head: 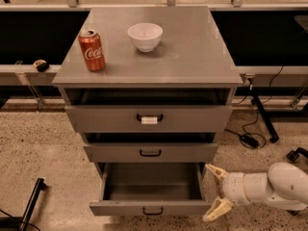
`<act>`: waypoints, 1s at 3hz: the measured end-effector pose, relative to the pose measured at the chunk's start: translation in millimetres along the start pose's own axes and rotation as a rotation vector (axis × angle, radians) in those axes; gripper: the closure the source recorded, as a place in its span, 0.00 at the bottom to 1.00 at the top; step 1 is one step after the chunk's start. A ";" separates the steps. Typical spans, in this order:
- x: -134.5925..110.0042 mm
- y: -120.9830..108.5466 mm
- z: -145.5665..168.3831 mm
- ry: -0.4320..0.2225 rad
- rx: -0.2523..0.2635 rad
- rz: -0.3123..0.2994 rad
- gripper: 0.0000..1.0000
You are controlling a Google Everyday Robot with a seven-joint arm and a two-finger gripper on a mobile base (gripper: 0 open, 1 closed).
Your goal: Close bottom drawer
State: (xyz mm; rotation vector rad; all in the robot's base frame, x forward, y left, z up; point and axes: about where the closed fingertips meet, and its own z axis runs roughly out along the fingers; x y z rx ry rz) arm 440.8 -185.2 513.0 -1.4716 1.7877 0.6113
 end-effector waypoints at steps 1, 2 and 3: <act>22.8 17.7 31.4 -0.045 -0.042 0.037 0.00; 30.3 11.2 43.8 -0.044 -0.049 0.024 0.00; 48.7 2.5 76.3 -0.078 -0.014 -0.052 0.00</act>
Offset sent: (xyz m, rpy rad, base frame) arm 0.0137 0.0159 -0.0721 0.0489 0.0180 0.0403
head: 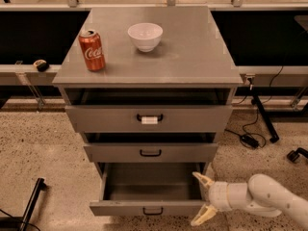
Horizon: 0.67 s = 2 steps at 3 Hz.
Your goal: Close bottom drawer
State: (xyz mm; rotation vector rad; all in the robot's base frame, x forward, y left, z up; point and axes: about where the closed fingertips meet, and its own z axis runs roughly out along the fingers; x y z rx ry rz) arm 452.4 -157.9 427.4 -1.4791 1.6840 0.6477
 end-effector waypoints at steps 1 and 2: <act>34.8 13.3 56.0 -0.062 -0.009 -0.136 0.00; 44.4 28.5 72.9 -0.086 -0.024 -0.150 0.00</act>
Offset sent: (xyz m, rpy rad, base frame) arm -0.0001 0.0242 -0.0544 0.0266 -0.1030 0.0803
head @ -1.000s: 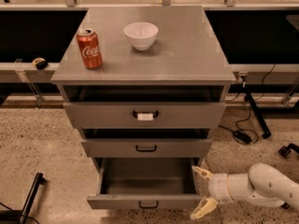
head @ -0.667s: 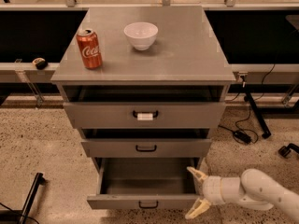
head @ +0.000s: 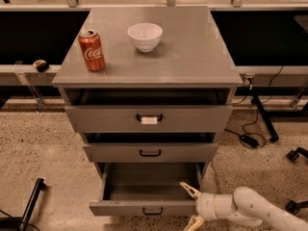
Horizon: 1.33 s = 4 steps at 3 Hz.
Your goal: Close bottom drawer
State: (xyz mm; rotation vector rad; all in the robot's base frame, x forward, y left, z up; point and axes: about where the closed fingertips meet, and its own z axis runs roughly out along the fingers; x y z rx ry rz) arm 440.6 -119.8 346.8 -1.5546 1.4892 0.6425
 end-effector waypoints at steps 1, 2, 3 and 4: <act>1.1 0.3 1.7 0.001 -0.023 0.014 0.00; 36.8 3.8 8.7 0.086 -0.042 0.011 0.19; 84.3 11.6 21.5 0.191 -0.070 -0.001 0.42; 125.0 19.8 29.6 0.245 -0.057 -0.002 0.65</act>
Offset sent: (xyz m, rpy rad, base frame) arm 0.0120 -0.0391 -0.0822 -0.2244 0.0471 -0.0145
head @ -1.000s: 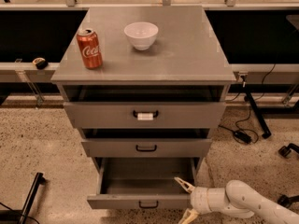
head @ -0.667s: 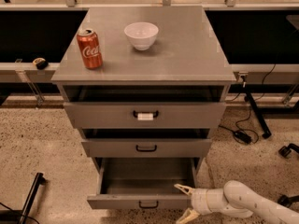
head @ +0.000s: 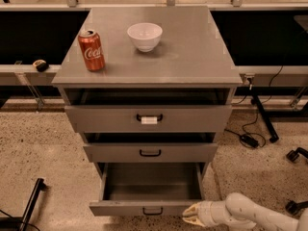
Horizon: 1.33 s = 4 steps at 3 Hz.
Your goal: Close bottom drawer
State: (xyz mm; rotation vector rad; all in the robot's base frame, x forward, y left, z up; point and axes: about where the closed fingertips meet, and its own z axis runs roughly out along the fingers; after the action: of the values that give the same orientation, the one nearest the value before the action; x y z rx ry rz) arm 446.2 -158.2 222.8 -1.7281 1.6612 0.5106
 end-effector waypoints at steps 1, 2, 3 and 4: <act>33.8 4.3 17.9 0.046 0.035 0.022 0.88; 61.6 3.4 35.4 0.091 0.092 0.065 1.00; 73.8 0.1 50.4 0.123 0.184 0.124 1.00; 79.0 -13.1 60.3 0.137 0.302 0.163 1.00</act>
Offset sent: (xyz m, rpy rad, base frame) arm 0.0216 -0.0358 -0.1046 -0.1159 -0.0373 -0.2377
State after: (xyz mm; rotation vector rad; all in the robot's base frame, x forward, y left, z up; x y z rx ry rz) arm 478.1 -173.0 128.9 -1.4426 1.8786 0.2031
